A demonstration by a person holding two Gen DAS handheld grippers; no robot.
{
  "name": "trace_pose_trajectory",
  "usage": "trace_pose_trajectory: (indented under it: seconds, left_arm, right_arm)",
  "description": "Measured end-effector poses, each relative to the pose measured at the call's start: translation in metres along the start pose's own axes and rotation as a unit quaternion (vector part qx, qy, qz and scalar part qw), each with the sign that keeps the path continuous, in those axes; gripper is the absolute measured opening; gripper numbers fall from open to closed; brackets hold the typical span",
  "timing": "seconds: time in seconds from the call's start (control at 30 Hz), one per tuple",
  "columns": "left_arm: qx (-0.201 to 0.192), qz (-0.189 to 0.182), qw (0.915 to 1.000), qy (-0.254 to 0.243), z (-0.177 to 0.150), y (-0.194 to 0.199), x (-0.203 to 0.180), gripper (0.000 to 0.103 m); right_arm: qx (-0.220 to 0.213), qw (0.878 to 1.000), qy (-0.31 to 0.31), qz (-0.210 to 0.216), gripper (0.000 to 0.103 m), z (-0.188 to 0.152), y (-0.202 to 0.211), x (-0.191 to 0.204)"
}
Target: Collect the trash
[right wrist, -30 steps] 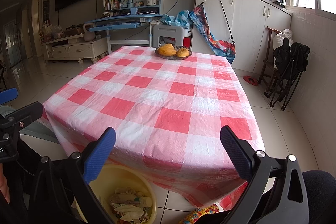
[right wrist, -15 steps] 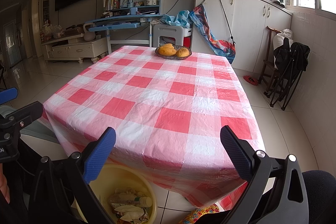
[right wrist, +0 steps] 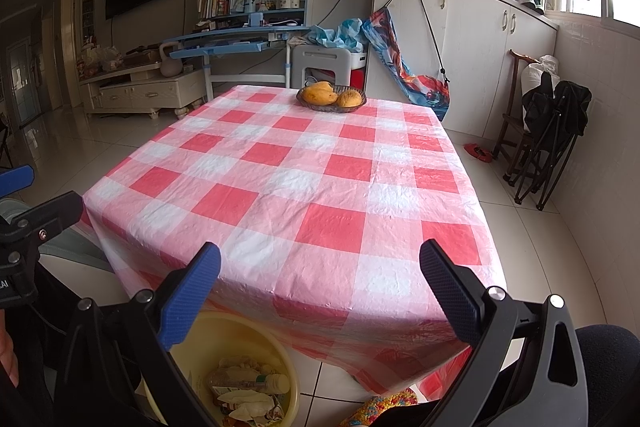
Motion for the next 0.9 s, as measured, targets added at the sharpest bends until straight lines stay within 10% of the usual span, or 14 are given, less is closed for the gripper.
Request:
trace_pose_trajectory:
  seconds: [0.4,0.9]
  left_arm:
    - [0.026,-0.071,0.9967,0.029,-0.010,-0.003,-0.005,0.096]
    - [0.070,-0.029,0.9966,0.033,-0.017,-0.019,0.010,0.096]
  right_arm:
    - [0.005,1.000,0.002,0.001,0.095,-0.005,-0.004,0.002]
    - [0.008,1.000,0.008,0.001,0.095,-0.004,-0.003,0.003]
Point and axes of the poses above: each gripper's, at about its wrist camera, not at the fingertips, and y roughly against the way its jaws point, x to its left, z to its top, the point moved 10 cm from there along -y, roughly the way its jaws point, and after that the axes turned 9 degrees about z, right-handed, at the moved point
